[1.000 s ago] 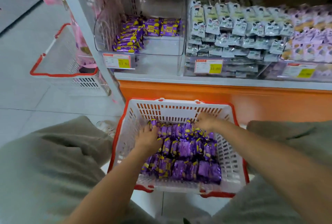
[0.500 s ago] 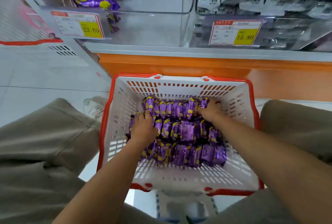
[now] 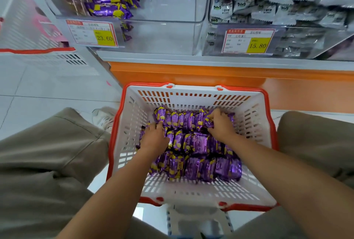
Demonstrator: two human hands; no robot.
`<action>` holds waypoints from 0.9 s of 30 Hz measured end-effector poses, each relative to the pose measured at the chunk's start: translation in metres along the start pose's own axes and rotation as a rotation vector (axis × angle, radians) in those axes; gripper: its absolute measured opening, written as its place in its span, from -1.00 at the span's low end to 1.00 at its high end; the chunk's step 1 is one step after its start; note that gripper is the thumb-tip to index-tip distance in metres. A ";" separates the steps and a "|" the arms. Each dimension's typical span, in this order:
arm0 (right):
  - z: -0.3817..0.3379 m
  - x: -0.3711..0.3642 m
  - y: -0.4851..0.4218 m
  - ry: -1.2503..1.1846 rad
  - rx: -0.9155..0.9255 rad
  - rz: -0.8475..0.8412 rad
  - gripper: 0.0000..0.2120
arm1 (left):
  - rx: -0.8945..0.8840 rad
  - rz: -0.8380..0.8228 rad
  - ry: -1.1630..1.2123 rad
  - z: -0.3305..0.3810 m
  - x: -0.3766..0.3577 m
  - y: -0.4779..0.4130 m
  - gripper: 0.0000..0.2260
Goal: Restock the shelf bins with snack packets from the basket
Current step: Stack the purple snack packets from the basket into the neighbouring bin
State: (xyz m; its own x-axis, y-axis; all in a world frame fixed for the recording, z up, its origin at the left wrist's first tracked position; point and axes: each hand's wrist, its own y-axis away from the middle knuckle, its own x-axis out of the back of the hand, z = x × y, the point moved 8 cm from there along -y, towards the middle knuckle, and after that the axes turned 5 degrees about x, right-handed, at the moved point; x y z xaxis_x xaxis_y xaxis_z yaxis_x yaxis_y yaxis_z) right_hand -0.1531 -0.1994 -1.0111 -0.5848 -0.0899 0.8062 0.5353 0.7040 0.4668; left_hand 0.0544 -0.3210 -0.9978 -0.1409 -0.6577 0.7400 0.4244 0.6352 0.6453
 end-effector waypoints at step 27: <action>-0.189 0.133 0.089 -0.577 0.626 0.009 -0.68 | -0.364 0.197 1.083 0.006 0.160 0.121 -0.79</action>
State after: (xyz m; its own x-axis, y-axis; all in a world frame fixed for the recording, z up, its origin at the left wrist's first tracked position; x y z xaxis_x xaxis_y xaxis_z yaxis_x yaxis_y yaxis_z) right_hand -0.0676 -0.2821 -0.7936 -0.8921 0.1712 0.4182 0.2049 0.9781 0.0367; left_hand 0.0781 -0.3468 -0.8002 0.7211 -0.6744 0.1585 0.6110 0.7270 0.3135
